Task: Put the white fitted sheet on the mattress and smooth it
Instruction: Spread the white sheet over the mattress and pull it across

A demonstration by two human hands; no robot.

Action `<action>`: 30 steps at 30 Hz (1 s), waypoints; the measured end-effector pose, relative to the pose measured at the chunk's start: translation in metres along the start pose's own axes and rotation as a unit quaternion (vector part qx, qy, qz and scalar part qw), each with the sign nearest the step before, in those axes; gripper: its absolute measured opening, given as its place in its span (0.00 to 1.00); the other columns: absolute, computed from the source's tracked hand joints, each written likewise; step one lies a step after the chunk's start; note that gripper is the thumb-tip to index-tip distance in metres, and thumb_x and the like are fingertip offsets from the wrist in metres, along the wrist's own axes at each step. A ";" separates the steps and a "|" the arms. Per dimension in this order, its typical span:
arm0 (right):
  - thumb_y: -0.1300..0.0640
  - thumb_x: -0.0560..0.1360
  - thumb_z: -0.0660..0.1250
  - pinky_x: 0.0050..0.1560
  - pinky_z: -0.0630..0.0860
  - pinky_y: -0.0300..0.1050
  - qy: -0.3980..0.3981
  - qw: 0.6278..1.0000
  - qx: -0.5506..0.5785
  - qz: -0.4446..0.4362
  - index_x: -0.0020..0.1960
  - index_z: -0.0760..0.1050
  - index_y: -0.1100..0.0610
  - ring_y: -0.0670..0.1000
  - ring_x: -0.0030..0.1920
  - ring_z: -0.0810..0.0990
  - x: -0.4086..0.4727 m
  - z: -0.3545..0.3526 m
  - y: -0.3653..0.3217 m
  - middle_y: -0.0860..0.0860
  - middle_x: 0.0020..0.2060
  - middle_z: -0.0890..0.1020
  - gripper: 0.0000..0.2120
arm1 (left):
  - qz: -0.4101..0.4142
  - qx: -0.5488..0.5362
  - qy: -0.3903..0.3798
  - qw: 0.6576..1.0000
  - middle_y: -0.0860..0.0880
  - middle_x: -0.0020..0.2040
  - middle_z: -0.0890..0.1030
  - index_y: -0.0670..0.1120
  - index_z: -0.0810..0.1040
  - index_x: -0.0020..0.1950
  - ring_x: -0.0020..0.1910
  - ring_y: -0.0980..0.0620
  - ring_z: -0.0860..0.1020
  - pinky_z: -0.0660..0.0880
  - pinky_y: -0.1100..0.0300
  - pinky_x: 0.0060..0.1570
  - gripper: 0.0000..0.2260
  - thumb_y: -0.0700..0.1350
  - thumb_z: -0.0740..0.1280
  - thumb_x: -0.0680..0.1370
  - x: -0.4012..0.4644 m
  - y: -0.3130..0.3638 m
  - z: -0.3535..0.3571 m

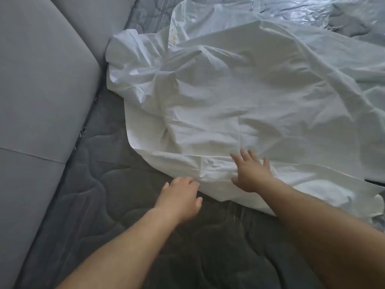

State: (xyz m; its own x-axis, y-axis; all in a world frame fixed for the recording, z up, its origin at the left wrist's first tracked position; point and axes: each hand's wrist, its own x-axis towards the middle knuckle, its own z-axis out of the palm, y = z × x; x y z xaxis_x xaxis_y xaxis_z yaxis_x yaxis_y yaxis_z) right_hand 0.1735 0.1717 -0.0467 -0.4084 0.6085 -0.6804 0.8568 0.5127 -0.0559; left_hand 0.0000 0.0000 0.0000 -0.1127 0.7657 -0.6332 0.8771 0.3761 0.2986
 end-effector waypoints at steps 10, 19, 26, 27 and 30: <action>0.43 0.78 0.64 0.52 0.78 0.55 -0.038 0.997 -0.061 -0.021 0.72 0.63 0.47 0.60 0.52 0.79 -0.014 0.030 -0.007 0.54 0.59 0.72 0.25 | 0.005 -0.003 -0.057 0.998 0.50 0.71 0.73 0.49 0.72 0.72 0.72 0.45 0.68 0.66 0.43 0.72 0.21 0.56 0.60 0.82 0.004 0.000 0.033; 0.52 0.82 0.60 0.41 0.71 0.46 0.062 0.997 0.027 -0.023 0.46 0.77 0.54 0.55 0.40 0.77 -0.129 -0.054 -0.053 0.50 0.40 0.76 0.10 | 0.018 -0.052 -0.032 0.998 0.48 0.64 0.78 0.49 0.75 0.69 0.62 0.45 0.77 0.76 0.47 0.59 0.19 0.55 0.61 0.82 -0.070 0.045 -0.052; 0.54 0.80 0.63 0.44 0.74 0.47 0.040 0.895 0.444 0.009 0.50 0.80 0.60 0.57 0.47 0.81 -0.245 -0.167 -0.097 0.58 0.45 0.83 0.11 | 0.078 -0.147 -0.025 0.986 0.49 0.59 0.82 0.49 0.78 0.66 0.57 0.46 0.80 0.77 0.51 0.56 0.18 0.57 0.65 0.81 -0.175 0.116 -0.134; 0.54 0.81 0.63 0.50 0.76 0.49 0.034 0.861 0.508 0.017 0.54 0.80 0.62 0.59 0.51 0.82 -0.261 -0.180 -0.100 0.59 0.48 0.83 0.12 | 0.076 -0.188 -0.012 0.979 0.51 0.60 0.82 0.52 0.77 0.67 0.58 0.49 0.80 0.77 0.51 0.58 0.19 0.59 0.67 0.79 -0.189 0.123 -0.140; 0.58 0.85 0.59 0.64 0.75 0.53 -0.016 0.777 0.630 0.002 0.67 0.72 0.72 0.63 0.63 0.78 -0.310 -0.210 -0.107 0.63 0.57 0.81 0.18 | 0.072 -0.288 0.045 0.954 0.53 0.63 0.82 0.54 0.77 0.68 0.61 0.55 0.79 0.75 0.60 0.59 0.19 0.57 0.70 0.79 -0.220 0.140 -0.147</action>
State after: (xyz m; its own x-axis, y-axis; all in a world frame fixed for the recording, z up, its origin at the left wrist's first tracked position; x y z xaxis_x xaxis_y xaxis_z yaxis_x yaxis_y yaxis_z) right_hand 0.1421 0.0554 0.3231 -0.4140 0.5823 -0.6997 0.4951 -0.5010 -0.7099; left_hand 0.0792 -0.0392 0.2859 -0.0719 0.8629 -0.5002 0.4870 0.4681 0.7374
